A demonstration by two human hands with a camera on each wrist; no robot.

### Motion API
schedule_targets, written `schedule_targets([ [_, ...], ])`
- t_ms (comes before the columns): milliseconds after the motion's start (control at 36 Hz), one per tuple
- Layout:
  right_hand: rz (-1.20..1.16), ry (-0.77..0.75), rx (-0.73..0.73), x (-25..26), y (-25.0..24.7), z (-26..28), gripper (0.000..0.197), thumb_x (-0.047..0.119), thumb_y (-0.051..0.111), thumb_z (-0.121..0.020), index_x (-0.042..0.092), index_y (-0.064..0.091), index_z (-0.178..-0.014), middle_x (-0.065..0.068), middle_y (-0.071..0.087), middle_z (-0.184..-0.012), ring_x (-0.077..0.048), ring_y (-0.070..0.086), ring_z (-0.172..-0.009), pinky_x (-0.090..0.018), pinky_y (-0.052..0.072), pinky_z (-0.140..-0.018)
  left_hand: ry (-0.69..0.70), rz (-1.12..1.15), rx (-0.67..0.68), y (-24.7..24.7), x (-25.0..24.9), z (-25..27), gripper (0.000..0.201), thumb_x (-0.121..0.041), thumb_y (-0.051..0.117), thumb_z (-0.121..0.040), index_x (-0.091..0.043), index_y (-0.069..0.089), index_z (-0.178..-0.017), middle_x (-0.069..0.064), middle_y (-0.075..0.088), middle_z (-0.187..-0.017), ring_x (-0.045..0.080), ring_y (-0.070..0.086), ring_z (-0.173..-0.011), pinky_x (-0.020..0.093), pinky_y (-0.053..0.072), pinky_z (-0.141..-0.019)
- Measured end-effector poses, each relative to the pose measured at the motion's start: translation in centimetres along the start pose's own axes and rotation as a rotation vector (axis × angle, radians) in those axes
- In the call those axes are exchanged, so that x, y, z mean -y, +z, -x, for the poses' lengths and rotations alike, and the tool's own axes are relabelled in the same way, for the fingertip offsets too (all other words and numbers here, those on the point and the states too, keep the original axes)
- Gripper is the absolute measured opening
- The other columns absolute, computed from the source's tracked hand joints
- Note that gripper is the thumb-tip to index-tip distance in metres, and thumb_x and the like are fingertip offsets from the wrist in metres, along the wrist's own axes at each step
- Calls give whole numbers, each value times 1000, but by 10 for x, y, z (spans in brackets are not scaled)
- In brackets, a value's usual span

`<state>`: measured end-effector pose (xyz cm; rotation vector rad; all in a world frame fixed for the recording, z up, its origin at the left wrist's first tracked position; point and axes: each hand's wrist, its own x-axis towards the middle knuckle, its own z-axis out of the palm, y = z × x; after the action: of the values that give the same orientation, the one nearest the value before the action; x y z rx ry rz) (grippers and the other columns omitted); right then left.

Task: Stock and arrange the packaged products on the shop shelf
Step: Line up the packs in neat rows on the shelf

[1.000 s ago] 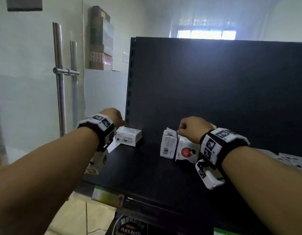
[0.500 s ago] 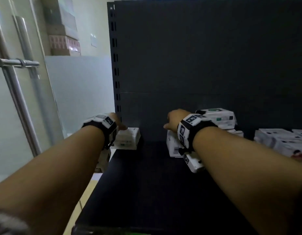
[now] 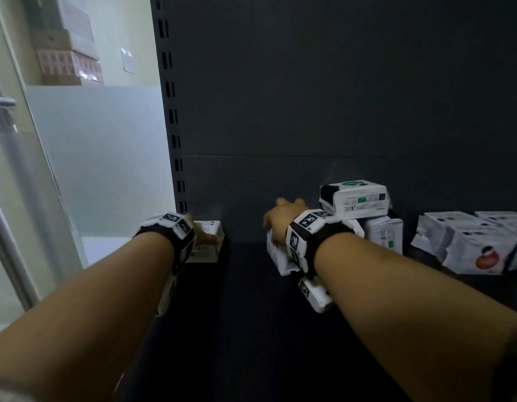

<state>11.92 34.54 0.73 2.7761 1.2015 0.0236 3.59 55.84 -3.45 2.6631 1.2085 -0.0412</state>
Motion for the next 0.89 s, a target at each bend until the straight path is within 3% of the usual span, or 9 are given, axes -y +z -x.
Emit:
schedule_targets([
  [194, -116, -74, -23, -10, 1, 26, 39, 21, 67, -82, 42, 63, -114, 1, 41, -124, -38, 37, -119, -37, 37, -84, 17, -17, 57, 9, 2, -4, 121, -74, 56, -30, -25, 31, -137, 11, 51, -132, 34, 53, -112, 45, 46, -94],
  [333, -140, -89, -16, -20, 2, 52, 41, 23, 69, -79, 42, 64, -115, 2, 41, -127, -38, 39, -119, -34, 38, -90, 43, -25, 73, -1, -14, 45, 124, -72, 61, -30, -20, 36, -140, 9, 47, -139, 32, 48, -122, 40, 44, -98],
  [417, -182, -89, -25, -29, -4, 71, 41, 25, 69, -80, 40, 64, -117, 3, 45, -131, -30, 47, -119, -31, 41, -94, 121, 101, 219, -19, -29, 80, 69, -52, 77, -60, -8, 63, -110, 12, 65, -109, 29, 61, -101, 34, 52, -77],
  [472, -342, -84, -65, -37, -10, 86, 36, 19, 67, -82, 29, 68, -116, 5, 55, -132, -20, 54, -118, -27, 44, -97, 130, 167, 266, -28, -35, 102, 40, -46, 77, -68, -14, 65, -90, 9, 67, -91, 25, 63, -81, 28, 49, -58],
  [583, -518, 42, -97, -60, -23, 113, 30, 23, 52, -93, 7, 68, -114, -10, 65, -118, -26, 59, -112, -31, 47, -94, 102, 170, 271, -43, -48, 140, 44, -53, 75, -64, -15, 67, -85, 9, 69, -83, 23, 65, -71, 24, 49, -55],
  [694, -670, 230, -110, -89, -29, 136, 24, 31, 49, -94, 13, 63, -88, -7, 63, -103, -22, 60, -91, -25, 45, -66, 103, 206, 297, -45, -71, 168, 49, -54, 70, -71, -9, 68, -89, 11, 67, -84, 26, 63, -72, 28, 49, -65],
  [778, -627, 293, -77, -112, -25, 151, 31, 31, 51, -94, 11, 63, -114, -8, 63, -115, -24, 60, -105, -25, 45, -81, 123, 236, 283, -39, -93, 183, 49, -55, 62, -80, -9, 64, -99, 11, 62, -92, 23, 58, -71, 27, 46, -61],
  [805, -634, 305, -63, -117, -23, 157, 32, 30, 53, -94, 11, 62, -117, -7, 64, -112, -22, 62, -101, -22, 46, -79, 129, 242, 279, -36, -101, 186, 48, -56, 61, -81, -10, 62, -97, 11, 61, -95, 23, 57, -72, 27, 45, -60],
  [889, -672, 360, -10, -132, -17, 173, 16, 24, 53, -96, 11, 61, -103, -2, 60, -81, -14, 56, -66, -11, 41, -45, 143, 261, 286, -27, -121, 194, 47, -58, 61, -80, -13, 61, -94, 10, 63, -98, 22, 58, -77, 28, 45, -60],
])
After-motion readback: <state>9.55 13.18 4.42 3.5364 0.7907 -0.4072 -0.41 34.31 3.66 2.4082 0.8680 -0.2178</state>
